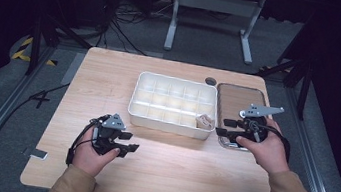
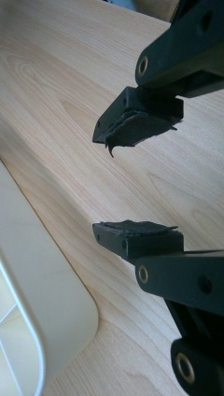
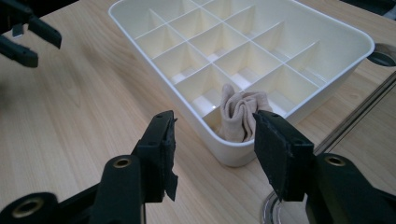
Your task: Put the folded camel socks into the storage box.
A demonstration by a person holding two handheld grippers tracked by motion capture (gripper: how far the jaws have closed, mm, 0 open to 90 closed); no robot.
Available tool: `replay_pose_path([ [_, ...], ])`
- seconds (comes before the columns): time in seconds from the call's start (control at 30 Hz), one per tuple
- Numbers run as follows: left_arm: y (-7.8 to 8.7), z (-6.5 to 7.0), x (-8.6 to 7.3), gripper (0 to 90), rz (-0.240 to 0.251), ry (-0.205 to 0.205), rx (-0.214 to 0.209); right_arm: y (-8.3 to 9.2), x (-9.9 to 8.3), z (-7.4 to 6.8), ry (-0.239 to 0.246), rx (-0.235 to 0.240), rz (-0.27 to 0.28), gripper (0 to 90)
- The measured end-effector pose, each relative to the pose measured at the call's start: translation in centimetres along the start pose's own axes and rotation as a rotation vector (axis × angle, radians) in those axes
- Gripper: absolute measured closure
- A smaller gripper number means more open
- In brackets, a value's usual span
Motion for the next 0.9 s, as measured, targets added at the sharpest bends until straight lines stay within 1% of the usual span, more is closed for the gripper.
replay_pose_path([
  [0.07,0.0,-0.1,0.0,50.8,-0.004,-0.007,-0.007,0.4,-0.3,-0.3,0.011,0.005,0.001,48.6],
  [0.13,-0.2,-0.1,0.0,50.9,-0.012,0.001,-0.01,0.7,-0.7,-0.6,0.017,0.01,0.009,48.1],
  [0.23,-0.3,0.0,0.1,50.9,-0.021,-0.003,-0.018,1.1,-1.5,-1.0,0.025,0.012,0.014,47.9],
  [0.37,-0.3,0.2,-0.1,50.9,-0.037,-0.004,-0.023,1.9,-2.8,-1.6,0.008,0.017,0.037,47.5],
  [0.4,-0.2,0.3,-0.2,50.9,-0.045,0.003,-0.037,2.0,-3.0,-1.7,-0.001,0.019,0.045,47.5],
  [0.43,0.0,0.3,-0.3,50.9,-0.056,-0.001,-0.039,2.2,-3.2,-1.8,-0.014,0.02,0.053,47.4],
  [0.47,0.0,0.3,-0.3,50.8,-0.056,-0.001,-0.039,2.2,-3.2,-1.8,-0.014,0.02,0.053,47.4],
  [0.5,0.2,0.2,-0.3,50.7,-0.067,0.006,-0.05,2.2,-3.5,-2.0,0.026,0.014,0.021,45.9],
  [0.53,0.3,0.1,-0.4,50.4,-0.084,0.016,-0.055,2.3,-3.6,-2.0,0.035,0.013,0.02,45.8],
  [0.6,0.5,0.0,-0.4,50.3,-0.104,0.02,-0.045,2.4,-3.8,-2.1,0.023,0.013,0.024,43.6],
  [0.67,0.6,-0.2,-0.5,49.3,-0.116,0.021,-0.041,2.3,-4.1,-2.2,0.033,0.011,0.017,42.9],
  [0.73,0.6,-0.3,-0.6,49.3,-0.121,0.023,-0.033,2.1,-4.5,-2.3,0.032,0.009,0.005,42.3],
  [0.77,0.5,-0.3,-0.6,49.3,-0.123,0.026,-0.033,2.0,-4.7,-2.3,0.037,0.004,-0.003,42.0],
  [0.83,0.5,-0.3,-0.6,49.4,-0.133,0.017,-0.029,1.8,-5.1,-2.4,0.053,-0.005,-0.023,40.4],
  [0.87,0.4,-0.3,-0.6,49.3,-0.135,0.026,-0.03,1.7,-5.2,-2.5,0.06,-0.006,-0.029,39.9],
  [0.9,0.4,-0.3,-0.6,49.4,-0.138,0.025,-0.028,1.5,-5.5,-2.6,0.063,-0.002,-0.036,39.2],
])
Point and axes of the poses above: each handheld gripper's, and its own axes: y roughly backward along the jaws, x roughly out of its top, z roughly to its right, the point moved 2 cm from there along -y, roughly forward along the jaws, and after that the axes turned 13 degrees about -x, right-handed, at the moved point
